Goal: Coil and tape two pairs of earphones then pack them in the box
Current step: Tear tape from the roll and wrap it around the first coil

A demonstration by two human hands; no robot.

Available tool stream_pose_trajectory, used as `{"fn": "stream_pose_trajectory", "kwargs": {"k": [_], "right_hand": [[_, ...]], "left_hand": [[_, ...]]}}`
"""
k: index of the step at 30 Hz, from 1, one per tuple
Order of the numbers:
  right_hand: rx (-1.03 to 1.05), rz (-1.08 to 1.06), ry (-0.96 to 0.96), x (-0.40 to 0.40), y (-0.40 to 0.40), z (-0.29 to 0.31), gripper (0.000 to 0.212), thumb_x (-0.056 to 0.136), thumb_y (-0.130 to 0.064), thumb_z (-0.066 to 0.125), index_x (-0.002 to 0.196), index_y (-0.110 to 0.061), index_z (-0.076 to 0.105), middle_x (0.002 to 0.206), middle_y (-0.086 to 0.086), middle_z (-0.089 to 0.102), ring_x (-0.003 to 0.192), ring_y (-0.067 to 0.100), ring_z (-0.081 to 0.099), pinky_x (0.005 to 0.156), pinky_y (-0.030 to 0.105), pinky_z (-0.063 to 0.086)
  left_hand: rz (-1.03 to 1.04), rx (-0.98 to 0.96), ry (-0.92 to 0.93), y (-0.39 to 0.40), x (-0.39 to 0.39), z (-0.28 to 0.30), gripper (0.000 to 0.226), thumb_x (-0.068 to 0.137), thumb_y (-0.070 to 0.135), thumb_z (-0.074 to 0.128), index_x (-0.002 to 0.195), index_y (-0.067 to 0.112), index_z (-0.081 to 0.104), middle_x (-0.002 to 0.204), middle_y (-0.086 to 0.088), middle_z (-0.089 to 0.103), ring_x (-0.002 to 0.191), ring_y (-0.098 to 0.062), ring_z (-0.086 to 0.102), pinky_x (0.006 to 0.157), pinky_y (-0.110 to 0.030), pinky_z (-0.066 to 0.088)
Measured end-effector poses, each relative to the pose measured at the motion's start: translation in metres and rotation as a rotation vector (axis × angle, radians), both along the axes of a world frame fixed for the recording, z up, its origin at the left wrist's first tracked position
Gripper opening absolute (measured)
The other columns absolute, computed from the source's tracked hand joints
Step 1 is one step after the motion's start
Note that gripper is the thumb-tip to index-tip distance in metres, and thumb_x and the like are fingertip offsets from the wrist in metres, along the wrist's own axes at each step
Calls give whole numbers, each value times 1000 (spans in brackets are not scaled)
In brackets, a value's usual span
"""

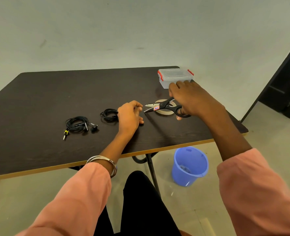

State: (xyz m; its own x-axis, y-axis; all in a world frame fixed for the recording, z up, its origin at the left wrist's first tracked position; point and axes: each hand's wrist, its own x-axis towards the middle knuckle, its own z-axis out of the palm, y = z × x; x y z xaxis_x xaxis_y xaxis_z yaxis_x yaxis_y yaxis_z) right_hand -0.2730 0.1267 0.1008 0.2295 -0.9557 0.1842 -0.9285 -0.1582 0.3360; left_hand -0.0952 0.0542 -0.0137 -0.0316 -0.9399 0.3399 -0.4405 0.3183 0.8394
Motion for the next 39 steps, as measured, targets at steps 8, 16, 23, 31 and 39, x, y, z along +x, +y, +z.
{"fn": "stream_pose_trajectory", "kwargs": {"k": [8,16,23,31,39], "right_hand": [[17,-37,-115,1,-1,-7,54,66,-9,84,106,-7,47,101,13,58,82,25,50,73,40,52],[26,-50,-153,-23,-3,-21,84,53,-57,84,113,-12,46,110,11,51,102,28,47,91,41,41],[136,-143,-310,-38,-10,-26,83,53,-57,85,113,-17,44,110,6,50,99,23,44,92,42,40],[327,-221,-807,-51,-14,-33,81,58,-47,86,118,-23,38,92,2,53,82,16,55,63,27,42],[348,-196,-841,-48,-23,-37,79,60,-44,87,117,-25,36,85,-1,52,75,10,52,58,24,39]], "left_hand": [[-20,-6,13,1,0,-1,15,95,9,55,90,20,64,81,-1,67,51,-9,66,50,-13,51],[41,8,31,-2,0,-4,11,97,11,52,90,18,59,79,2,65,49,-6,66,54,-19,56],[71,97,178,-1,1,-3,21,99,9,45,83,22,50,81,-4,64,48,-12,66,49,-24,57],[-295,-86,58,15,3,5,15,97,6,48,92,15,59,97,7,71,86,-26,66,69,-40,57],[-467,-225,-617,11,-8,-2,17,94,13,43,89,29,44,121,1,64,111,-17,44,94,-44,42]]}}
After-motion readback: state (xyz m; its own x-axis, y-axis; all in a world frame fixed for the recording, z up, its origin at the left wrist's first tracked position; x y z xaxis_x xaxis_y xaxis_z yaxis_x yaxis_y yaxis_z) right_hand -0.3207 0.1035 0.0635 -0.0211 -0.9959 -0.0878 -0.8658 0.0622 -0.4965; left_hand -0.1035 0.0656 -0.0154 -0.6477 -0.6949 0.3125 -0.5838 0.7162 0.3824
